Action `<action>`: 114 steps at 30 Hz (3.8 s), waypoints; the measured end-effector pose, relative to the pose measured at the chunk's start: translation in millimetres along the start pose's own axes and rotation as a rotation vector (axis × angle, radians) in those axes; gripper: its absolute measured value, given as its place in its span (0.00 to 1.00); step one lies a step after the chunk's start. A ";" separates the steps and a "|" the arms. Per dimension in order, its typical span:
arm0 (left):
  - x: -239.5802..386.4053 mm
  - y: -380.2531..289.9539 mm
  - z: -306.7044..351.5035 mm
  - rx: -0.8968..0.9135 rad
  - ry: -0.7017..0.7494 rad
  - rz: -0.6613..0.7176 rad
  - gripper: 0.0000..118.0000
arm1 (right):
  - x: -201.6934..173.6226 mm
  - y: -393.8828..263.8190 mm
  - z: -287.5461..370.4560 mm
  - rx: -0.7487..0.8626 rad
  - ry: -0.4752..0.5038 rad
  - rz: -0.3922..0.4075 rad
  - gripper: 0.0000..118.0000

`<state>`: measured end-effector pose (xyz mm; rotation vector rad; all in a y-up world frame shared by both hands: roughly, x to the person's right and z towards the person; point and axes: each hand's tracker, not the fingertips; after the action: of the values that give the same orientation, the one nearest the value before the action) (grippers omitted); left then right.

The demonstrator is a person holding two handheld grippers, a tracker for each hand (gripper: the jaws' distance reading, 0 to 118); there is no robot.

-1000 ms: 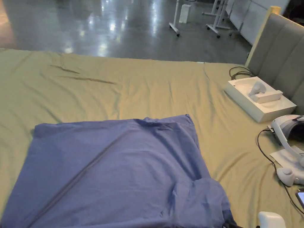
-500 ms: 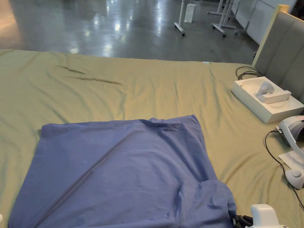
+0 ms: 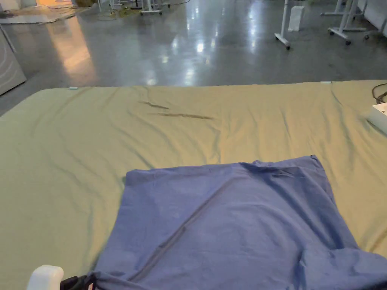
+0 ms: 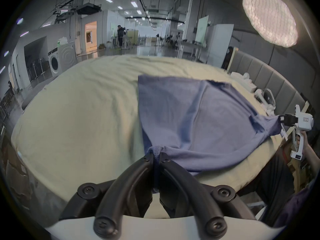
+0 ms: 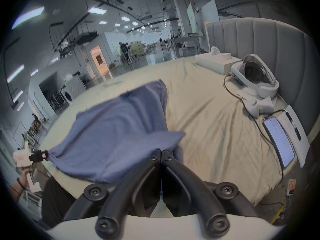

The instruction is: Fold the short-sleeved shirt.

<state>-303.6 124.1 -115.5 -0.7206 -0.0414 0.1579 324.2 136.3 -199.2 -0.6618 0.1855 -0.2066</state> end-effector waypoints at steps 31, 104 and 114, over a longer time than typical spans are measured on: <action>19.0 122.6 -8.9 0.162 -0.016 -0.088 0.64 | -52.1 119.6 -45.0 0.138 -0.053 0.173 0.75; 30.5 54.2 -171.3 -0.346 0.173 -0.132 0.15 | -101.5 2.2 43.6 0.079 -0.050 0.186 0.00; 18.4 65.8 -180.3 -0.398 0.141 -0.092 0.15 | -24.1 40.1 -93.0 -0.053 -0.141 0.060 0.82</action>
<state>-277.4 57.9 -294.6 -1.1231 0.0299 0.0084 284.3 118.4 -293.7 -0.7203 0.0756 -0.0975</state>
